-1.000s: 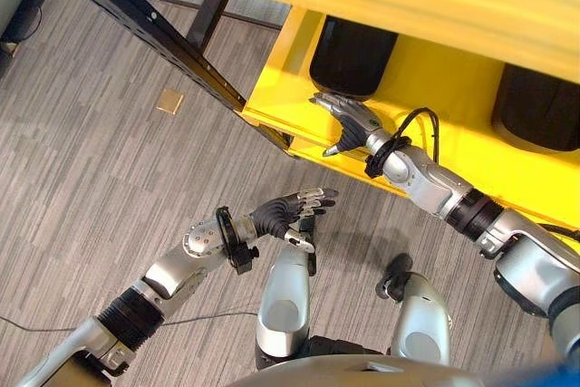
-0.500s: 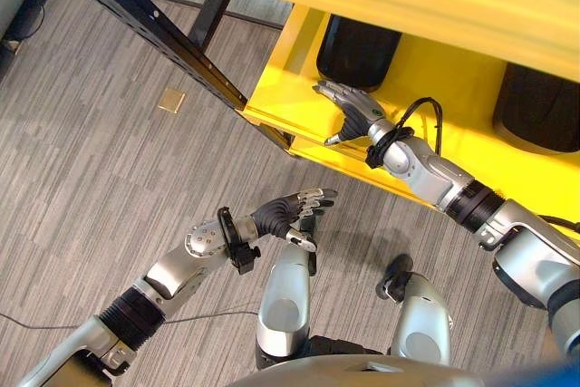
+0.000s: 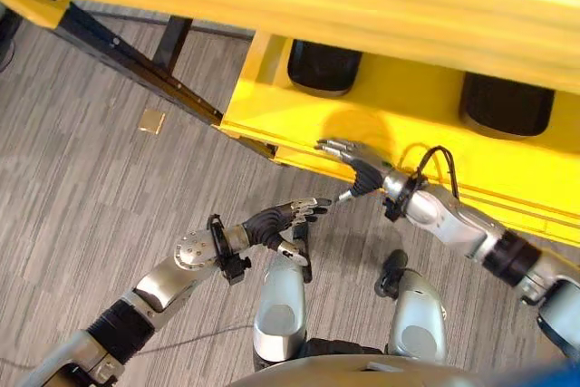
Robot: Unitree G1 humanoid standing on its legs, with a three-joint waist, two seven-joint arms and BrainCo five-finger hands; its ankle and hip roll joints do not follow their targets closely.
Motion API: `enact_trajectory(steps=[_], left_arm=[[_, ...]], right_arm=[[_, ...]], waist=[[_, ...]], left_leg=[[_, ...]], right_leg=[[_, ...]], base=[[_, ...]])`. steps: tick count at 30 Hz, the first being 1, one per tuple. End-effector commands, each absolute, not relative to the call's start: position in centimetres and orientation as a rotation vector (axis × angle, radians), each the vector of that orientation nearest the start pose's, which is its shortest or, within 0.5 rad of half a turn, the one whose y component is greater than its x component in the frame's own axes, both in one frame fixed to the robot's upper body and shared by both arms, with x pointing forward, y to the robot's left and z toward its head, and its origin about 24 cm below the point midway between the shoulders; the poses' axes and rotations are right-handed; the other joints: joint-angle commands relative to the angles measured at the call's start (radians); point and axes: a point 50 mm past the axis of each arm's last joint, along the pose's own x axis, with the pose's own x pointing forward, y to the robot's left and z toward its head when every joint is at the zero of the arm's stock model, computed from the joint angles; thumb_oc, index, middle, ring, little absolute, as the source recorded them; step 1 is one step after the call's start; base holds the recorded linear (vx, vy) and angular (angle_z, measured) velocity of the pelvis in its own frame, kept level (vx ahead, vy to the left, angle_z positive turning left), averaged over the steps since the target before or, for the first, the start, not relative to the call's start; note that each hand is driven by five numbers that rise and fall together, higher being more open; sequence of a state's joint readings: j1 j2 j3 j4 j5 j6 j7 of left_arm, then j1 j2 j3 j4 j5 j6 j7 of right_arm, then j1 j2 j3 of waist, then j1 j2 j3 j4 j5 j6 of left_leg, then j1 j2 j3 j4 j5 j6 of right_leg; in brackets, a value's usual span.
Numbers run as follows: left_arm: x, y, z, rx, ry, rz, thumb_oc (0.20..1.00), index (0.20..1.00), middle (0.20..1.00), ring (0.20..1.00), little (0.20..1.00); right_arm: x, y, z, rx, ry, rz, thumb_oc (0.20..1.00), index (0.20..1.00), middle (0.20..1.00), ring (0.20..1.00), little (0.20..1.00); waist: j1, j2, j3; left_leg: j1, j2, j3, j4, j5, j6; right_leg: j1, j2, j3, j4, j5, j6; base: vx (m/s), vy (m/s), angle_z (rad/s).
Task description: Move parts from the plastic box to the shelf.
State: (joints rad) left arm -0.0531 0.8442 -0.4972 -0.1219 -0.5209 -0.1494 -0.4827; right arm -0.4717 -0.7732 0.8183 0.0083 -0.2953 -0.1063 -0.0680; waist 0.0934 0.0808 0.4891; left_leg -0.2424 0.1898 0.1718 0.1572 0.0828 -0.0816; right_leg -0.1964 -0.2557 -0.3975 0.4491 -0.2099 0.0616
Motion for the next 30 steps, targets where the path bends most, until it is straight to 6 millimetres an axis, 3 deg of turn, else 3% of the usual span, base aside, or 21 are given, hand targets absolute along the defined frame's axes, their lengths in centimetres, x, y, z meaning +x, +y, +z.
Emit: enact_trajectory(steps=[1, 3, 6, 9, 13, 16, 19, 23, 30], left_arm=[[20.8, 16.8, 8.4, 0.251, -0.054, -1.025, 1.000, 1.000, 1.000, 1.000, 1.000], [20.0, 18.0, 8.7, 0.243, -0.056, -1.051, 1.000, 1.000, 1.000, 1.000, 1.000], [19.8, 18.7, 8.9, 0.224, -0.054, -1.034, 1.000, 1.000, 1.000, 1.000, 1.000], [19.5, 18.8, 9.0, 0.195, -0.055, -1.061, 1.000, 1.000, 1.000, 1.000, 1.000], [18.5, 18.6, 9.3, 0.080, -0.030, -1.227, 1.000, 1.000, 1.000, 1.000, 1.000], [18.6, 18.4, 8.1, 0.021, 0.103, -1.231, 1.000, 1.000, 1.000, 1.000, 1.000], [18.4, 18.1, 8.1, -0.015, 0.097, -1.260, 1.000, 1.000, 1.000, 1.000, 1.000], [19.3, 17.7, 7.8, -0.027, 0.138, -1.235, 1.000, 1.000, 1.000, 1.000, 1.000], [19.7, 16.6, 7.1, -0.122, 0.227, -1.317, 1.000, 1.000, 1.000, 1.000, 1.000]], right_arm=[[26.1, -15.0, 5.6, -1.141, -0.139, 0.756, 1.000, 1.000, 1.000, 1.000, 1.000], [24.6, -16.2, 6.9, -1.018, -0.137, 0.788, 1.000, 1.000, 1.000, 1.000, 1.000], [23.9, -16.7, 9.0, -0.883, -0.171, 0.817, 1.000, 1.000, 1.000, 1.000, 1.000], [23.5, -17.2, 9.9, -0.820, -0.190, 0.781, 1.000, 1.000, 1.000, 1.000, 1.000], [23.0, -19.8, 11.1, -0.787, -0.198, 0.616, 1.000, 1.000, 1.000, 1.000, 1.000], [22.8, -21.9, 11.6, -0.839, -0.204, 0.443, 1.000, 1.000, 1.000, 1.000, 1.000], [22.0, -24.3, 12.5, -0.894, -0.236, 0.296, 1.000, 1.000, 1.000, 1.000, 1.000], [22.2, -25.7, 13.0, -0.912, -0.240, 0.193, 1.000, 1.000, 1.000, 1.000, 1.000], [23.0, -26.1, 12.6, -0.947, -0.184, 0.171, 1.000, 1.000, 1.000, 1.000, 1.000]], waist=[[-0.018, -0.027, -0.009], [-0.054, -0.045, -0.038], [-0.090, -0.059, -0.078], [-0.112, -0.068, -0.112], [-0.169, -0.083, -0.167], [-0.210, -0.094, -0.190], [-0.257, -0.104, -0.220], [-0.281, -0.111, -0.250], [-0.289, -0.115, -0.268]], left_leg=[[0.069, 0.042, 0.085, -0.008, -0.027, 0.016], [0.111, 0.048, 0.113, -0.036, -0.020, 0.011], [0.149, 0.053, 0.139, -0.062, -0.012, 0.005], [0.176, 0.056, 0.157, -0.075, -0.009, 0.005], [0.216, 0.061, 0.197, -0.071, -0.025, 0.009], [0.250, 0.054, 0.208, -0.062, -0.060, 0.009], [0.285, 0.054, 0.247, -0.063, -0.074, 0.015], [0.323, 0.054, 0.291, -0.074, -0.084, 0.019], [0.335, 0.057, 0.318, -0.055, -0.103, 0.025]], right_leg=[[0.042, -0.017, 0.056, -0.027, 0.042, 0.053], [0.073, -0.004, 0.068, -0.077, 0.060, 0.059], [0.100, 0.013, 0.085, -0.122, 0.075, 0.062], [0.121, 0.026, 0.097, -0.149, 0.082, 0.059], [0.151, 0.045, 0.121, -0.173, 0.083, 0.052], [0.171, 0.050, 0.150, -0.169, 0.063, 0.059], [0.187, 0.055, 0.169, -0.190, 0.074, 0.069], [0.212, 0.064, 0.163, -0.221, 0.086, 0.072], [0.230, 0.081, 0.154, -0.221, 0.075, 0.057]], base=[[-0.08, -0.189, -0.30], [-0.06, -0.162, -0.34], [-0.02, -0.078, -0.45], [0.02, -0.067, -0.25], [0.02, -0.035, -0.20], [0.05, 0.018, -0.22], [0.04, -0.004, -0.26], [0.00, -0.044, -0.38], [0.02, -0.043, -0.16]])
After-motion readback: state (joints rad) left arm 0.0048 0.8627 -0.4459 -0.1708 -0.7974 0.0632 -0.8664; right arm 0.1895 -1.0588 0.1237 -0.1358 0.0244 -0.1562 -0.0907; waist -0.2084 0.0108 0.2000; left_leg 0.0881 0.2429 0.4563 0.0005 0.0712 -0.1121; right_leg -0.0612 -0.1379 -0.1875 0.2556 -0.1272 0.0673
